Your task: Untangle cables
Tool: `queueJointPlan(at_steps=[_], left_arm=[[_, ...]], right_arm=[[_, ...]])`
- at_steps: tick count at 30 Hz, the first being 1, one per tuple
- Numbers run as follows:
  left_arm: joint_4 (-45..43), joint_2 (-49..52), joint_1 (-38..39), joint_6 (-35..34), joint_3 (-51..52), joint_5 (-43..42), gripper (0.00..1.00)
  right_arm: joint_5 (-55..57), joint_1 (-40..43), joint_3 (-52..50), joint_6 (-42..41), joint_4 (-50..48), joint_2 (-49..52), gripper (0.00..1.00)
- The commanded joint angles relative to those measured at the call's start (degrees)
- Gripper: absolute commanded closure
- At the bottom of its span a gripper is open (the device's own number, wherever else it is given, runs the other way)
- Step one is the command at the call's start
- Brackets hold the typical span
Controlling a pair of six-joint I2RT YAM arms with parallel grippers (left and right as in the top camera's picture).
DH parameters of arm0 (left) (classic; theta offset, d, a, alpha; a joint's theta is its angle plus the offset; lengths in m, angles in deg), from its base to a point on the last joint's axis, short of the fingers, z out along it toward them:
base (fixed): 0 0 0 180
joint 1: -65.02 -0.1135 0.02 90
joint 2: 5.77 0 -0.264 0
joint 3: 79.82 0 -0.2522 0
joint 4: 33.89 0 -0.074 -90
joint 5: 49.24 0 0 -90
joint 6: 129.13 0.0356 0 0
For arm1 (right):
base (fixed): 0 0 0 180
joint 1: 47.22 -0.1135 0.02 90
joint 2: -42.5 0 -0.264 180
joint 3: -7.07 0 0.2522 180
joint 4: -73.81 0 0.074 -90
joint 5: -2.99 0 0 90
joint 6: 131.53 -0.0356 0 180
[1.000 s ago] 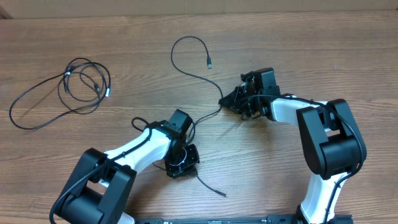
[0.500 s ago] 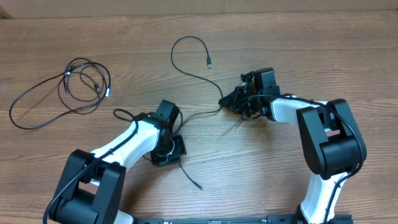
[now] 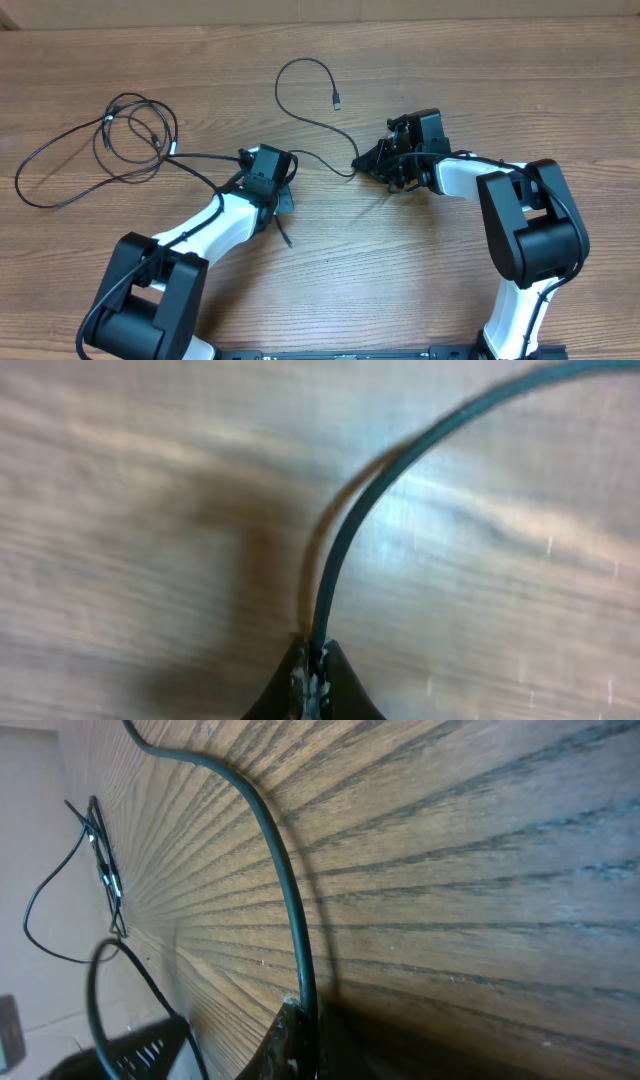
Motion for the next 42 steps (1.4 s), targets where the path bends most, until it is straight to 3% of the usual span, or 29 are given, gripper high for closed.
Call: queueJointPlan(at_steps=[1, 7, 11, 17, 20, 24, 30, 36, 42], left_arm=[[-4.44, 1.03, -0.59, 1.07, 0.46, 5.05, 0.96], [-13.46, 4.92, -0.59, 1.42, 0.46, 5.09, 0.95], [-24.26, 12.11, -0.59, 7.39, 0.46, 5.11, 0.90], [-37.46, 18.47, -0.59, 19.78, 0.44, 5.29, 0.91], [-43.69, 18.14, -0.59, 26.67, 0.44, 7.48, 0.91], [-52.13, 15.63, -0.59, 32.52, 0.44, 13.66, 0.83], [-62.03, 8.07, -0.59, 42.47, 0.42, 18.56, 0.86], [-57.02, -1.40, -0.20, 41.97, 0.42, 18.12, 0.84], [-33.07, -7.82, 1.86, 29.40, 0.42, 13.77, 0.73]], right_arm=[[1.14, -0.15, -0.83, 0.68, 0.42, 1.27, 0.96], [1.11, -0.15, -0.81, 0.63, 0.39, 1.27, 0.96], [-1.33, -0.13, -0.81, 0.22, -0.13, 1.27, 0.96], [-4.85, -0.13, -0.81, 0.22, -0.81, 1.27, 0.96], [-4.85, -0.13, -0.81, 0.22, -1.07, 1.25, 0.96], [-4.85, -0.13, -0.81, 0.22, -1.40, 1.25, 0.96], [-4.83, -0.13, -0.81, 0.24, -1.40, 1.27, 0.96], [-4.85, -0.13, -0.81, 0.22, -1.40, 1.27, 0.96], [-5.20, -0.13, -0.81, 0.37, -0.37, 0.52, 0.96]])
